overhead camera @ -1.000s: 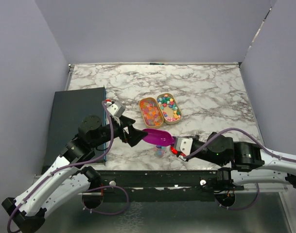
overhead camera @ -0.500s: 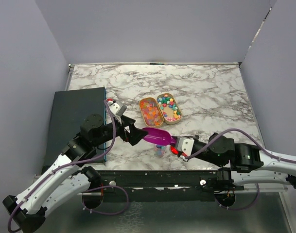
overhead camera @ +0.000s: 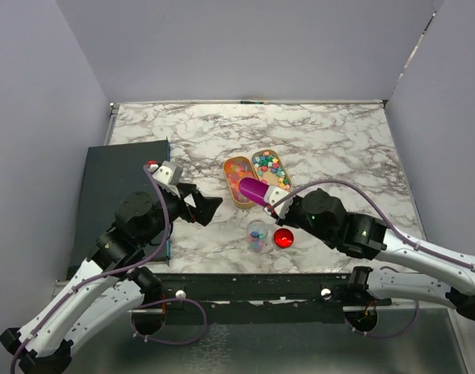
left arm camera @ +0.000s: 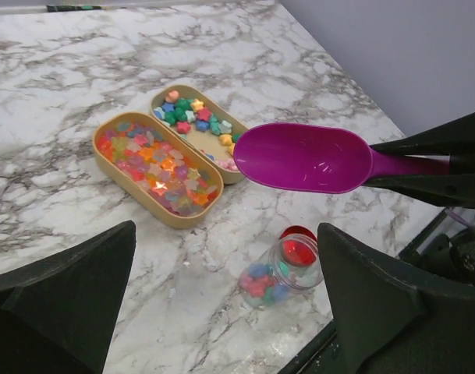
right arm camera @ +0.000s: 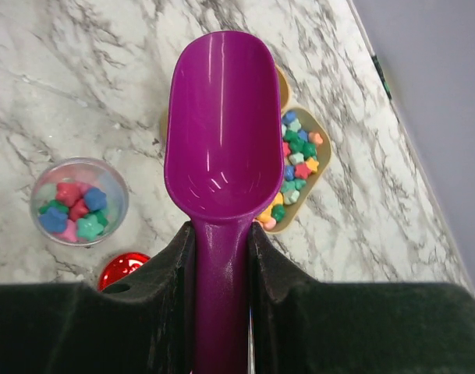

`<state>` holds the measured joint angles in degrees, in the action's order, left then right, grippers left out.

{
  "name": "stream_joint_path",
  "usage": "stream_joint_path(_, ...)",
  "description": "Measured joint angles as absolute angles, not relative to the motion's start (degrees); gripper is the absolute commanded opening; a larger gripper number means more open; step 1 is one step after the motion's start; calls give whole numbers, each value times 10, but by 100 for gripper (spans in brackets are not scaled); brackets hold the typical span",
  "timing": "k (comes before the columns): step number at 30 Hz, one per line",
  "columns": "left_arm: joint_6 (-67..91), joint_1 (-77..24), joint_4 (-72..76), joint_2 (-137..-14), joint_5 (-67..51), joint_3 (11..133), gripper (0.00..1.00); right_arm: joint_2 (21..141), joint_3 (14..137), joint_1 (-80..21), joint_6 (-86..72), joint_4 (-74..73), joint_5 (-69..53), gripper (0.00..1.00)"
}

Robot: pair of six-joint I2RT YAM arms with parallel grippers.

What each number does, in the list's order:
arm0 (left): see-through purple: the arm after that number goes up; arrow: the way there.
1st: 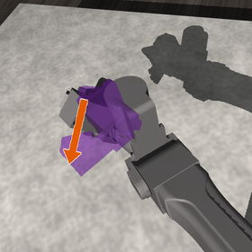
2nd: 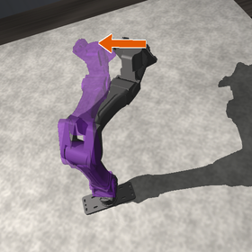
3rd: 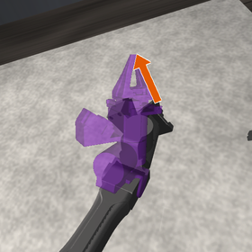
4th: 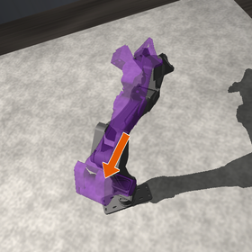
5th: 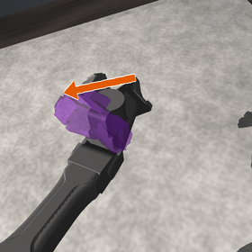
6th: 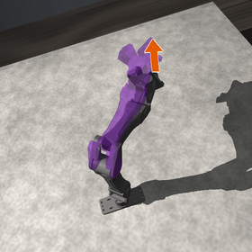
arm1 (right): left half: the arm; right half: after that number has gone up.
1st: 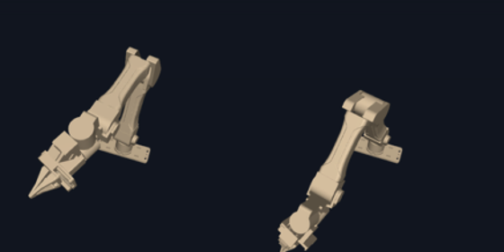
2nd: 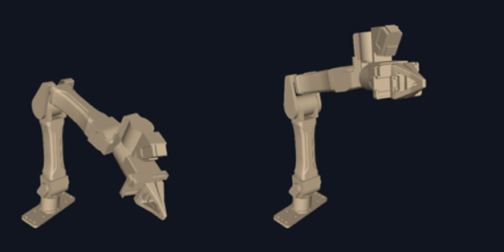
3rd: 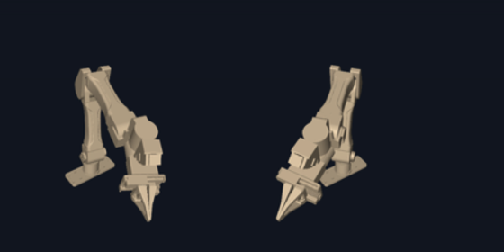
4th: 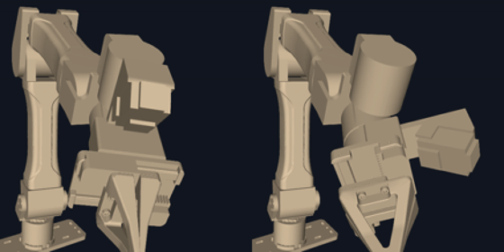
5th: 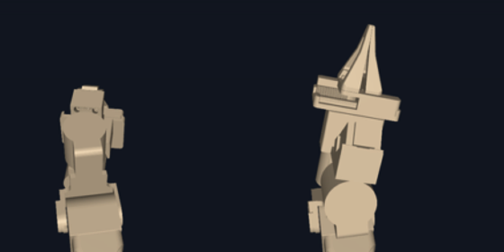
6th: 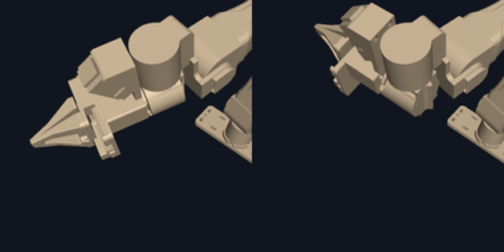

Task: Pack the candies
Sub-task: Scoop the fake candies from the storage box.

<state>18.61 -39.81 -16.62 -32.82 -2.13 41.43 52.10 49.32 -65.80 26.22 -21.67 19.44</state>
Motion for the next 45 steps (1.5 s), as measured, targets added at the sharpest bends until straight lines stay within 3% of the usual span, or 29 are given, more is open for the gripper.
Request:
stream_joint_path(14,184,-398,-187,-277,64,414,99,678,596,-479,199,-248,140,1)
stream_joint_path(24,180,-397,-194,-277,68,414,99,810,746,-415,73,-381,138,1)
stream_joint_path(45,179,-394,-194,-269,65,414,99,989,902,-377,-138,-605,148,1)
